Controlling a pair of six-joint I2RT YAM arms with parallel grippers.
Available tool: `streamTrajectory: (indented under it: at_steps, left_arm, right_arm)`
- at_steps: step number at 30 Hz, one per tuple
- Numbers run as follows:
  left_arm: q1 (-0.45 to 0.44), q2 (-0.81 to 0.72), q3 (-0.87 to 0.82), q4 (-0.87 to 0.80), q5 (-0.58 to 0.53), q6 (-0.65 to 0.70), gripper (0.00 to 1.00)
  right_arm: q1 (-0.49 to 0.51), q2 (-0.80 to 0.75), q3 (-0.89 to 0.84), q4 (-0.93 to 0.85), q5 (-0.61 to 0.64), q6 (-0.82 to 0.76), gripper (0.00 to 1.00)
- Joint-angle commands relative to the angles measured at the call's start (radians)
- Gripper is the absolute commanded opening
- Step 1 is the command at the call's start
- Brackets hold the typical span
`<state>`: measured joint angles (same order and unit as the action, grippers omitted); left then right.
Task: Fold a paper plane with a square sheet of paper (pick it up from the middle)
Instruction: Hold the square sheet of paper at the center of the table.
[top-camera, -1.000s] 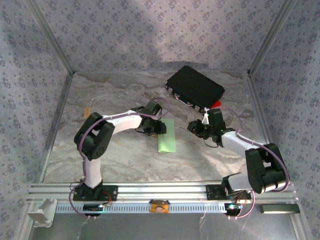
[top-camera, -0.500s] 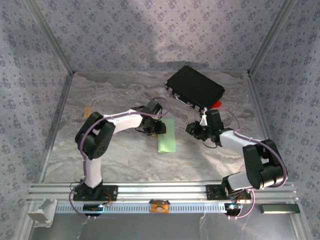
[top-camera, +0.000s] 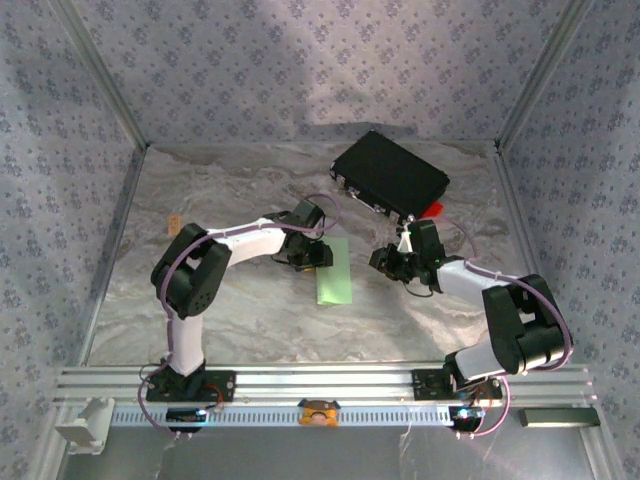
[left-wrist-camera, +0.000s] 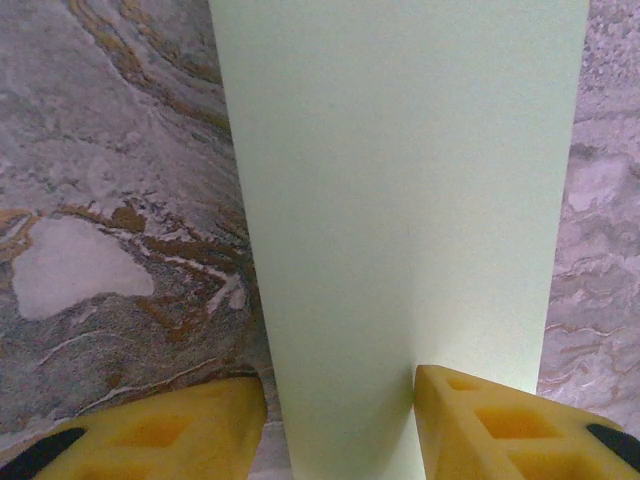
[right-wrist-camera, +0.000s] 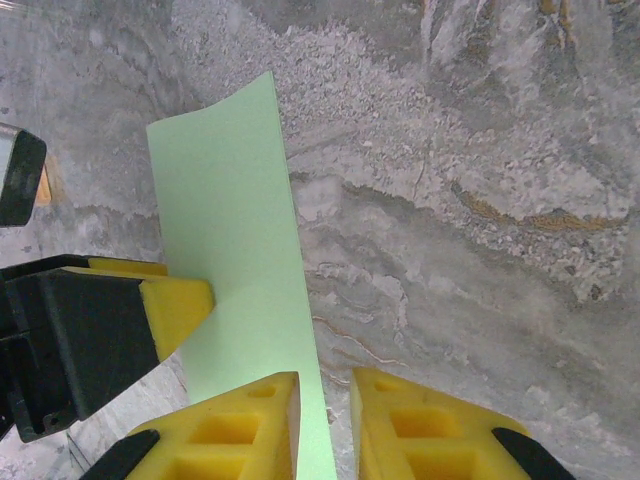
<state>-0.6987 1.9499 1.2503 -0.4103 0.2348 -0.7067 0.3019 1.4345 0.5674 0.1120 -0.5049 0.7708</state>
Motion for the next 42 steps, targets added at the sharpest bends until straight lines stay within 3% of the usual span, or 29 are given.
streamTrajectory:
  at_steps: [1, 10, 26, 42]
  left_arm:
    - [0.007, 0.104, -0.019, 0.032, -0.08, -0.001, 0.47]
    - [0.002, 0.133, -0.015, 0.029, -0.083, 0.043, 0.45]
    - [-0.001, 0.156, 0.006, 0.019, -0.087, 0.066, 0.51]
    - [0.006, 0.144, -0.003, 0.015, -0.114, 0.055, 0.46]
  right_arm:
    - [0.008, 0.011, 0.023, 0.005, -0.011, 0.0, 0.22]
    - [0.011, 0.013, 0.025, 0.004, -0.012, 0.0, 0.23]
    - [0.022, 0.022, 0.032, 0.003, -0.008, 0.001, 0.23]
    - [0.03, 0.031, 0.036, 0.003, -0.007, 0.002, 0.23]
